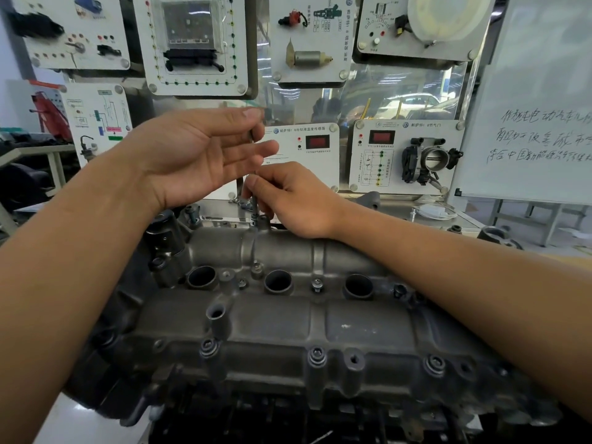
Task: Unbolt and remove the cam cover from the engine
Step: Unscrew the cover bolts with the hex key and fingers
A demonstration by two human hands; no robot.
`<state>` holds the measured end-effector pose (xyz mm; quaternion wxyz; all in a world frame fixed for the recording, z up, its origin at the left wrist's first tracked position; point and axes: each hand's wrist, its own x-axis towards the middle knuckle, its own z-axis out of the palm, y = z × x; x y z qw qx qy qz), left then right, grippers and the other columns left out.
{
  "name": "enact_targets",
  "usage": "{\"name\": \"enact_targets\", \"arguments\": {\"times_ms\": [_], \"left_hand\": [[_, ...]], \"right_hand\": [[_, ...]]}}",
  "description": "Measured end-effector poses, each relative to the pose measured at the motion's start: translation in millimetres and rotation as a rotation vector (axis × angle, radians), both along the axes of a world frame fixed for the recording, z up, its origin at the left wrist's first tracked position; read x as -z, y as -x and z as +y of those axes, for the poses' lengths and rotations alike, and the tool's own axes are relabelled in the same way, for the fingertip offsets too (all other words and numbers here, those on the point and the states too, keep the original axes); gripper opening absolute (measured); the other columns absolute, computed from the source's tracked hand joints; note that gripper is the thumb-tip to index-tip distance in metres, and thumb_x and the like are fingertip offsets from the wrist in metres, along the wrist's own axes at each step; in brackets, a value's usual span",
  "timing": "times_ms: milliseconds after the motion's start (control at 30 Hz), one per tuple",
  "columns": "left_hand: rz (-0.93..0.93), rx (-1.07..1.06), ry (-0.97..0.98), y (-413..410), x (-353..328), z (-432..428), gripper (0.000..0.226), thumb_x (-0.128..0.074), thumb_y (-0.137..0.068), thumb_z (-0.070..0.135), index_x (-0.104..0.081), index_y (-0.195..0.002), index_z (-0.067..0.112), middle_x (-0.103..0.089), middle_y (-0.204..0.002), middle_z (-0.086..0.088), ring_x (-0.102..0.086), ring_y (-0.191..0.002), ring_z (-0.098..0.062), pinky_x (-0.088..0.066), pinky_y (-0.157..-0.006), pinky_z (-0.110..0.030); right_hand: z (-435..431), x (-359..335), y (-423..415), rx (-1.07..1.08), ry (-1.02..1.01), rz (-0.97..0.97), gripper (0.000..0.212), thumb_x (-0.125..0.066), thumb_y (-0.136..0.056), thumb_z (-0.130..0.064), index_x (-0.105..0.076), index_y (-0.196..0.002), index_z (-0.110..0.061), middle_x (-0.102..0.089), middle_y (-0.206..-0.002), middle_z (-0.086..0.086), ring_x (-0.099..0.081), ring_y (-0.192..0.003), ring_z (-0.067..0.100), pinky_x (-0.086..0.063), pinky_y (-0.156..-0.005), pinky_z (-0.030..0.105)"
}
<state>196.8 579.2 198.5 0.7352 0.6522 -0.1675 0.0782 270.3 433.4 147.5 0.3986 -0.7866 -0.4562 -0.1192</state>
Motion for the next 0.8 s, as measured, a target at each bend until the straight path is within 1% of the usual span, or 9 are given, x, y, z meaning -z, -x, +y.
{"name": "enact_targets", "arguments": {"times_ms": [133,233,300,367,500,533,633,700,800], "left_hand": [[-0.063,-0.26,-0.123,-3.0,2.0,-11.7,0.029,-0.076,-0.07,0.037,-0.064,-0.088,0.019,-0.058,-0.065,0.007,-0.06,-0.051,-0.007,-0.048,-0.048,-0.016],[-0.024,-0.305,-0.108,-5.3,3.4,-18.4,0.029,-0.075,-0.076,0.043,-0.063,-0.087,0.019,-0.048,-0.054,0.009,-0.043,-0.038,-0.006,-0.036,-0.04,-0.016],[0.01,-0.302,-0.118,-6.5,4.3,-20.3,0.028,-0.07,-0.086,0.045,-0.062,-0.089,0.018,-0.045,-0.052,0.009,-0.038,-0.037,-0.006,-0.033,-0.04,-0.017],[0.03,-0.315,-0.133,-7.0,4.3,-20.3,0.03,-0.067,-0.089,0.048,-0.063,-0.091,0.018,-0.046,-0.051,0.009,-0.037,-0.036,-0.007,-0.032,-0.041,-0.018],[0.061,-0.302,-0.11,-6.3,2.7,-17.8,0.032,-0.062,-0.093,0.05,-0.065,-0.088,0.018,-0.053,-0.054,0.007,-0.041,-0.037,-0.007,-0.034,-0.041,-0.018],[0.069,-0.296,-0.097,-6.2,2.1,-17.2,0.033,-0.06,-0.094,0.05,-0.065,-0.088,0.018,-0.055,-0.056,0.006,-0.043,-0.037,-0.007,-0.035,-0.041,-0.018],[0.081,-0.312,-0.079,-6.1,0.7,-14.0,0.031,-0.058,-0.096,0.047,-0.064,-0.092,0.017,-0.068,-0.067,0.002,-0.046,-0.04,-0.007,-0.035,-0.038,-0.017],[0.061,-0.341,-0.083,-5.8,-0.4,-10.9,0.027,-0.062,-0.093,0.046,-0.063,-0.095,0.018,-0.074,-0.078,0.0,-0.048,-0.043,-0.006,-0.035,-0.038,-0.016],[-0.009,-0.373,-0.074,-5.8,-0.9,-7.0,0.022,-0.069,-0.089,0.043,-0.064,-0.092,0.022,-0.072,-0.076,0.004,-0.046,-0.044,-0.004,-0.035,-0.04,-0.015]], "right_hand": [[-0.1,-0.4,2.5,-0.023,0.015,-0.01,0.033,-0.046,-0.105,-0.023,-0.069,-0.089,-0.006,-0.057,-0.063,0.004,-0.049,-0.056,0.009,-0.042,-0.06,0.025],[0.5,-1.0,3.8,-0.045,0.028,-0.02,0.038,-0.047,-0.105,-0.025,-0.06,-0.069,-0.021,-0.049,-0.054,-0.008,-0.043,-0.047,0.001,-0.034,-0.054,0.019],[0.9,-0.8,3.7,-0.043,0.022,-0.01,0.043,-0.049,-0.105,-0.026,-0.05,-0.061,-0.029,-0.044,-0.048,-0.013,-0.041,-0.045,0.001,-0.03,-0.054,0.017],[1.1,0.5,3.1,-0.052,0.013,0.008,0.044,-0.051,-0.104,-0.025,-0.049,-0.06,-0.027,-0.042,-0.047,-0.013,-0.04,-0.045,0.001,-0.03,-0.054,0.018],[1.6,1.2,2.4,-0.05,0.014,0.011,0.042,-0.053,-0.103,-0.027,-0.056,-0.071,0.0,-0.041,-0.053,-0.007,-0.036,-0.049,0.004,-0.032,-0.056,0.023],[1.6,0.9,2.5,-0.048,0.01,0.011,0.042,-0.054,-0.103,-0.028,-0.055,-0.071,0.001,-0.041,-0.053,-0.007,-0.036,-0.049,0.004,-0.032,-0.056,0.024],[0.7,0.4,2.4,-0.032,0.007,0.009,0.042,-0.053,-0.103,-0.025,-0.047,-0.064,-0.012,-0.042,-0.053,-0.008,-0.036,-0.047,0.003,-0.032,-0.055,0.023],[0.2,0.3,2.1,-0.024,0.009,0.007,0.04,-0.053,-0.102,-0.023,-0.047,-0.065,-0.013,-0.043,-0.054,-0.007,-0.037,-0.046,0.002,-0.032,-0.053,0.021],[0.2,0.1,2.7,-0.029,0.011,0.005,0.037,-0.053,-0.102,-0.024,-0.051,-0.067,-0.012,-0.045,-0.055,-0.006,-0.038,-0.047,0.002,-0.033,-0.052,0.019]]}}
